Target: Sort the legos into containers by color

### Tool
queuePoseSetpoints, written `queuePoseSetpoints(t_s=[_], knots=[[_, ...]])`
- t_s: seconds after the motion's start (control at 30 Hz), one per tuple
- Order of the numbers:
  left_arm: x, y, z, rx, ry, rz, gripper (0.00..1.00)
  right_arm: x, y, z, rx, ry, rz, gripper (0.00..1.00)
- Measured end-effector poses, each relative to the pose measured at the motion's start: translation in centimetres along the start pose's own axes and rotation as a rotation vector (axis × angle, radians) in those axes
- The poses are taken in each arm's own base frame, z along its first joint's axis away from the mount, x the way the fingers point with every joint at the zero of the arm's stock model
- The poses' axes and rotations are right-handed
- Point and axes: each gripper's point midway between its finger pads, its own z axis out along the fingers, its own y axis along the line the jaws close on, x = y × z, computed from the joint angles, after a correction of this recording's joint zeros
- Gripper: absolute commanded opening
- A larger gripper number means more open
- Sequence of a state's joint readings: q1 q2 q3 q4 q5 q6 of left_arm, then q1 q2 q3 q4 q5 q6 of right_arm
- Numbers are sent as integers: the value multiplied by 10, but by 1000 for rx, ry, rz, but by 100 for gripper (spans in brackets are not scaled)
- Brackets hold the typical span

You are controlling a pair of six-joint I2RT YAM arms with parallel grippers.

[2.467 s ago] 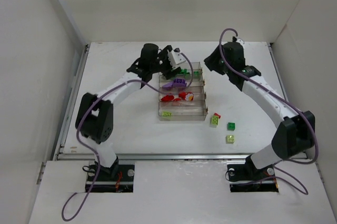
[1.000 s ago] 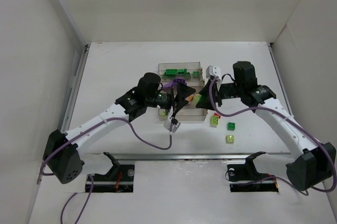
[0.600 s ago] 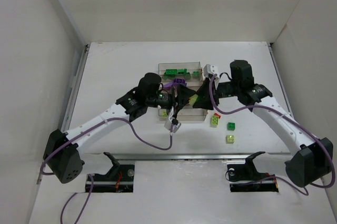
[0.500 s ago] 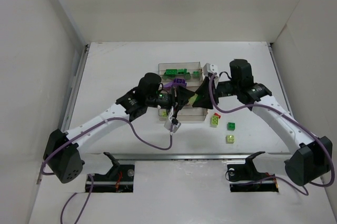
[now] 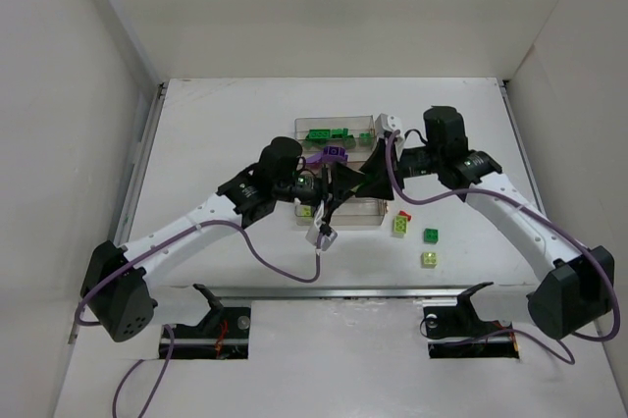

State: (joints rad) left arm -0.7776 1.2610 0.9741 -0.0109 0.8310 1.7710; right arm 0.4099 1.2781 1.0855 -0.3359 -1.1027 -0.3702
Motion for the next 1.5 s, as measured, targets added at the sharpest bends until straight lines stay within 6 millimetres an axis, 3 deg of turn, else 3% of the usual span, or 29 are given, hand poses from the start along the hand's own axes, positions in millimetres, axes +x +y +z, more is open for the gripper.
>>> queuePoseSetpoints(t_s=[0.03,0.17,0.2,0.27,0.33,0.37,0.4,0.43,0.5,0.87,1.17,1.3,1.5], knots=[[0,0,0,0,0,0,25,0,0,0,0,0,0,4],[1,0,-1,0,6,-8,4,0,0,0,2,0,-3,4],[1,0,-1,-1,8,-10,0,-1,0,0,2,0,-4,4],[1,0,-2,-3,12,-11,0,-1,0,1,3,0,-6,15],[0,-1,-3,-5,16,-13,0,-1,0,2,2,2,-7,35],[0,-1,-3,-6,19,-15,0,0,0,2,5,4,-6,61],[1,-2,-4,-5,23,-18,0,0,-1,2,11,7,-4,77],[2,-2,-4,-6,28,-25,0,1,-3,2,24,13,3,88],[3,-2,-5,-11,38,-38,0,2,-7,2,53,21,15,100],[34,-11,-20,-58,237,-274,0,-13,-34,-13,309,-1,108,100],[41,-2,-30,-128,301,-370,0,-11,-35,-4,275,-20,216,100],[36,5,-33,-151,289,-370,0,-2,-43,6,249,-1,289,93],[32,7,-36,-166,277,-364,0,-2,-46,13,210,3,332,91]])
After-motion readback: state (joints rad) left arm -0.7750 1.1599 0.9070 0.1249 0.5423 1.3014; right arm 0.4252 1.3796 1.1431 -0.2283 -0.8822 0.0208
